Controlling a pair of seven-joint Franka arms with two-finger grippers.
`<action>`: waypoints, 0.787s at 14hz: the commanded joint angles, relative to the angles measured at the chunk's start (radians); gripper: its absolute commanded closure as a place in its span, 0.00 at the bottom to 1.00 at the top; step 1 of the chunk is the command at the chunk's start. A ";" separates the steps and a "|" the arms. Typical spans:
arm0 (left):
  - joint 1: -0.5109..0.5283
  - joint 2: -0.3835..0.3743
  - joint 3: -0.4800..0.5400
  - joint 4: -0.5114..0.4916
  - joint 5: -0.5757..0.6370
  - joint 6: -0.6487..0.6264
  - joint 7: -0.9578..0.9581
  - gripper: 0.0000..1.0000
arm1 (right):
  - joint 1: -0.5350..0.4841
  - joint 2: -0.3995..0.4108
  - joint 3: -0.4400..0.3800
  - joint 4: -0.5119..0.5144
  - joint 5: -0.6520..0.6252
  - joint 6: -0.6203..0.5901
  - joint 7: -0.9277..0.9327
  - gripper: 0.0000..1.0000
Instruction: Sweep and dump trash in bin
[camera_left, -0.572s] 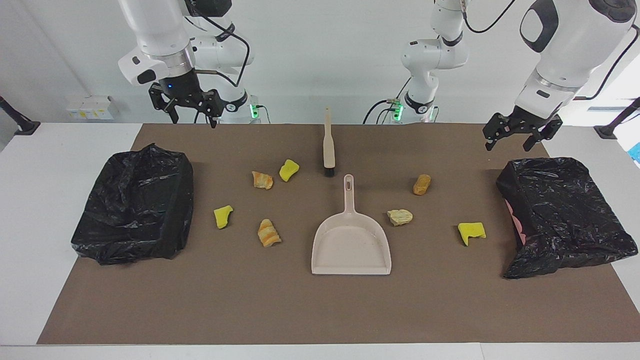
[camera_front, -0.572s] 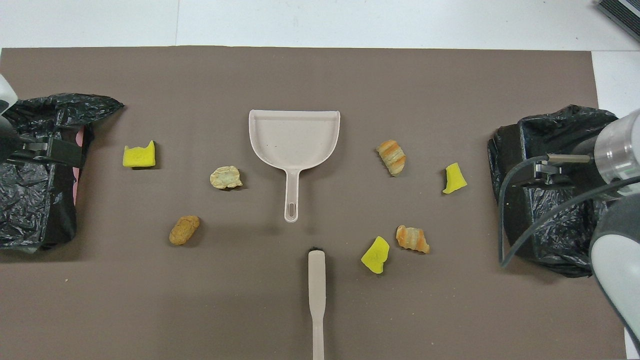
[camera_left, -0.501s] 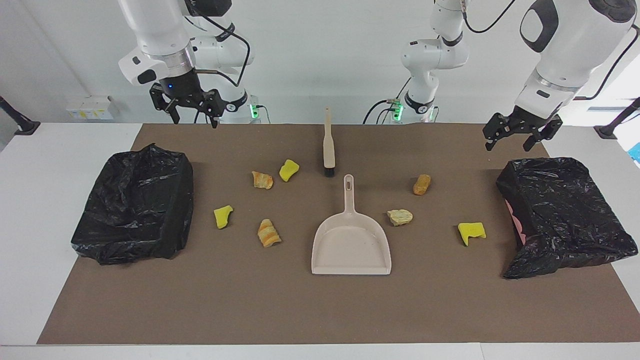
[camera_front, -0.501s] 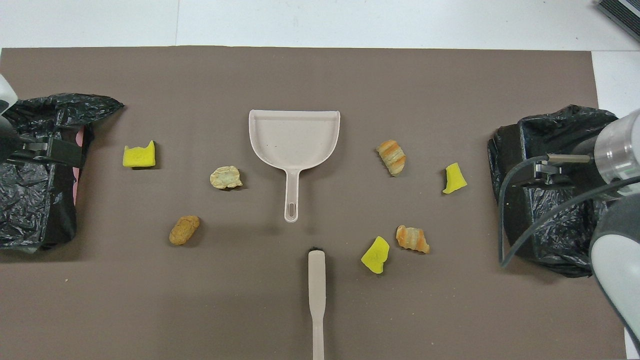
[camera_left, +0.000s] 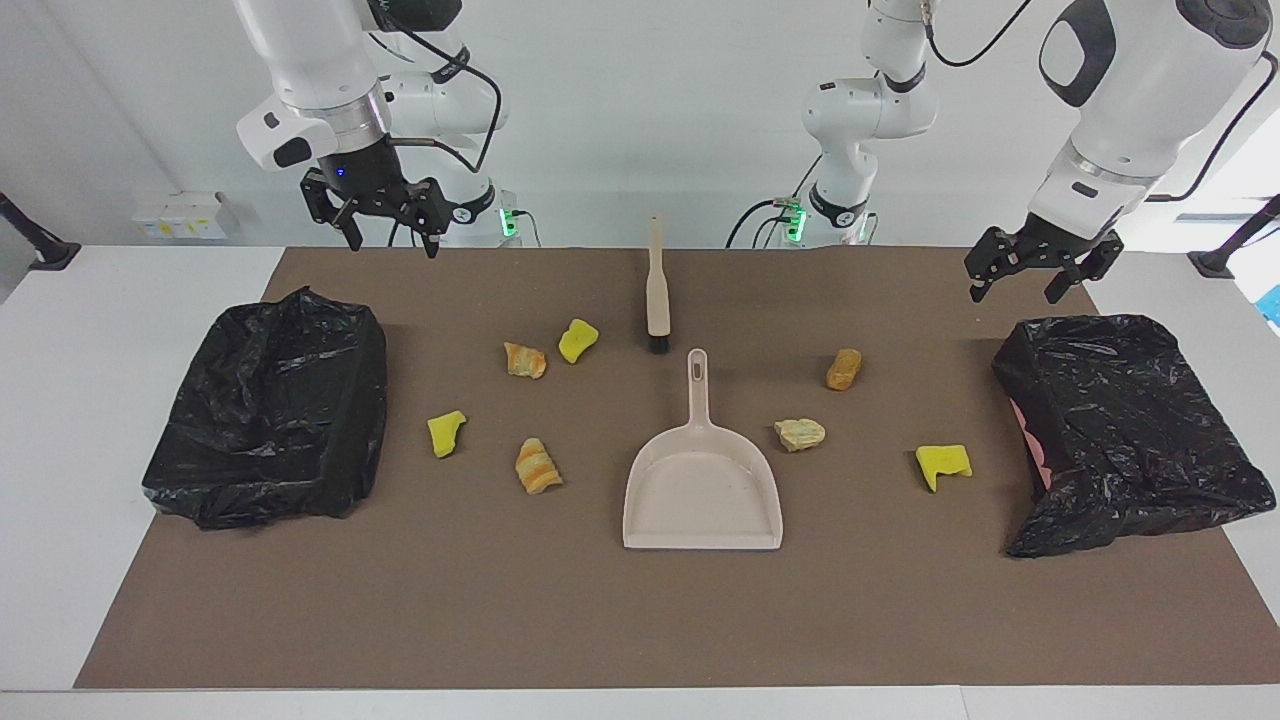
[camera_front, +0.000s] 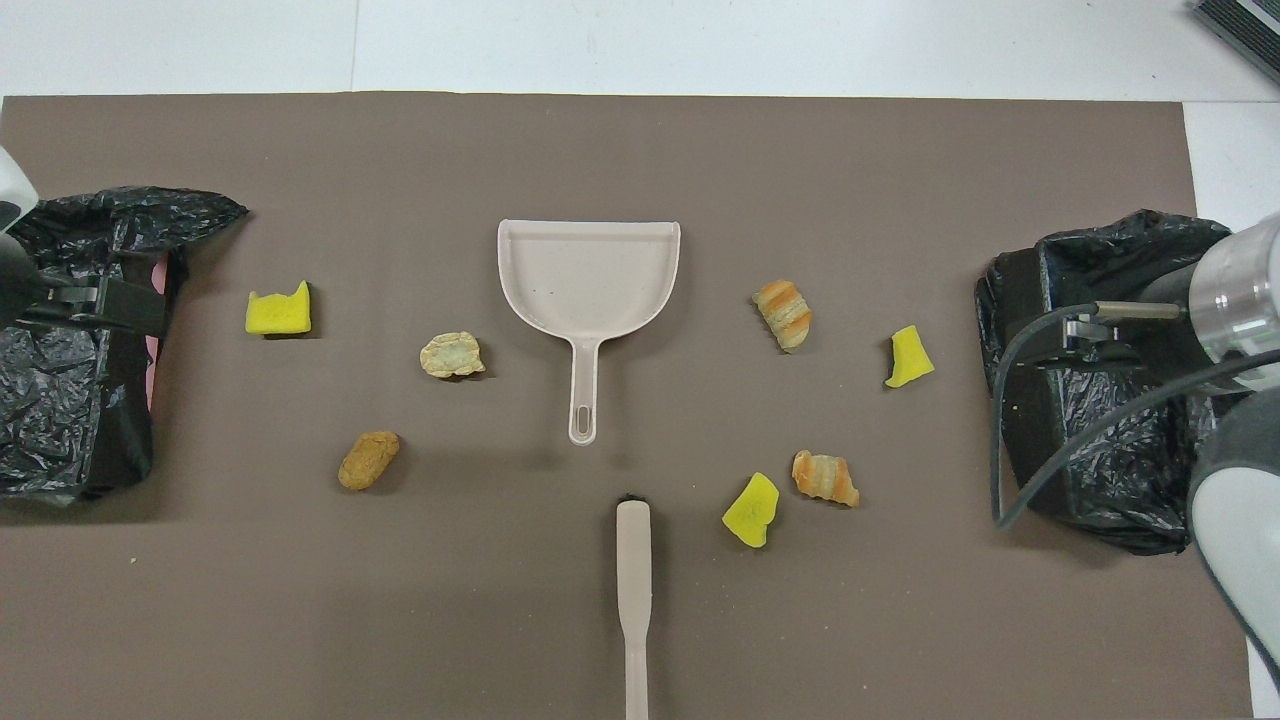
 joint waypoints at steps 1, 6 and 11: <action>0.007 -0.031 -0.002 -0.034 0.014 0.000 0.016 0.00 | -0.018 -0.012 -0.002 -0.018 0.024 0.021 -0.002 0.00; -0.002 -0.031 -0.004 -0.043 0.014 0.003 0.022 0.00 | -0.040 -0.006 -0.004 -0.015 0.027 0.032 -0.005 0.00; -0.067 -0.031 -0.013 -0.063 0.009 0.005 0.011 0.00 | -0.031 0.014 0.000 0.020 0.023 0.041 0.006 0.00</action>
